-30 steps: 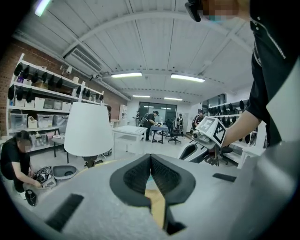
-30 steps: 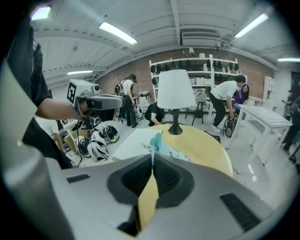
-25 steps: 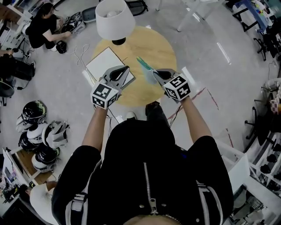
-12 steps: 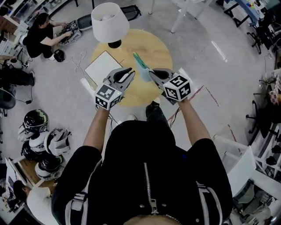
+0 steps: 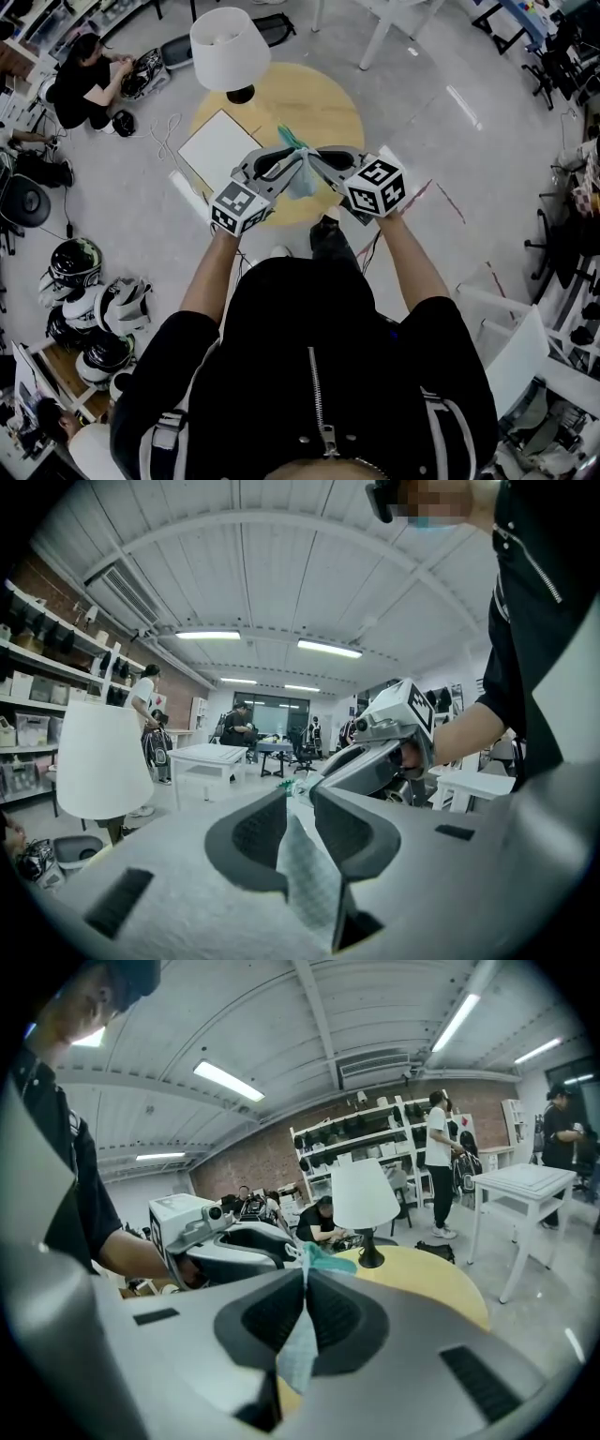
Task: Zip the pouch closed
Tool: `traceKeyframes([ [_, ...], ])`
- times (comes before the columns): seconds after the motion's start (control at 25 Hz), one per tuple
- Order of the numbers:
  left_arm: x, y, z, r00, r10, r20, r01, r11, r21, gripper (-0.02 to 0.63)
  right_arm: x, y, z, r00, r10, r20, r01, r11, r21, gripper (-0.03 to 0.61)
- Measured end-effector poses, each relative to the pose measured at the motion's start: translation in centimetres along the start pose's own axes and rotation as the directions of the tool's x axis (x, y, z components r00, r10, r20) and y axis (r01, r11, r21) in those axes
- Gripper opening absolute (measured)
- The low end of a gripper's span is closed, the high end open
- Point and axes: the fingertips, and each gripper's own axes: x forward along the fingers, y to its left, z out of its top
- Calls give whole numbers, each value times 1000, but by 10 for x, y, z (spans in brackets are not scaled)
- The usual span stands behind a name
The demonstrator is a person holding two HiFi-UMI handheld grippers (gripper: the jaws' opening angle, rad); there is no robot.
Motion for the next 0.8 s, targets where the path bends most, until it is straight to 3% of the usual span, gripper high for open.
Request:
traceKeyframes([
  [0.28,-1,-2,-1,1000,7,15,-7,1000,14,9,4,10,-5,1000,20,-6,-20,1000,6,15],
  [0.56,-2,3,-3,1000,13,-3,-13,999,45,5,8,10,-6,1000,20,-15,-20,1000,-8,14],
  [0.8,-1,5,-8,1000,12,-22,-12,1000,26,5,6,10,-10,1000,10,-25,-11,1000,-13,14],
])
